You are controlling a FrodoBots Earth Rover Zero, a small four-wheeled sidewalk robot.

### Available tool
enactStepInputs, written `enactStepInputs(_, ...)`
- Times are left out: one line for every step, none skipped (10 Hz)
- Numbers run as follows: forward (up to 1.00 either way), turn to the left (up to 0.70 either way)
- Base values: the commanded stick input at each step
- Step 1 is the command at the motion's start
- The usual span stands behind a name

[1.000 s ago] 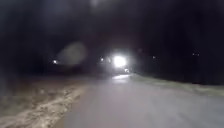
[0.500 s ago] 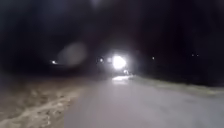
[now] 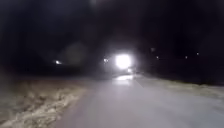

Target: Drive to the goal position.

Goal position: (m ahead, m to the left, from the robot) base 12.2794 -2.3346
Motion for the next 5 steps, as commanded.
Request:
enactStepInputs(1.0,0.08)
enactStepInputs(1.0,0.08)
enactStepInputs(1.0,0.08)
enactStepInputs(1.0,0.08)
enactStepInputs(1.0,0.08)
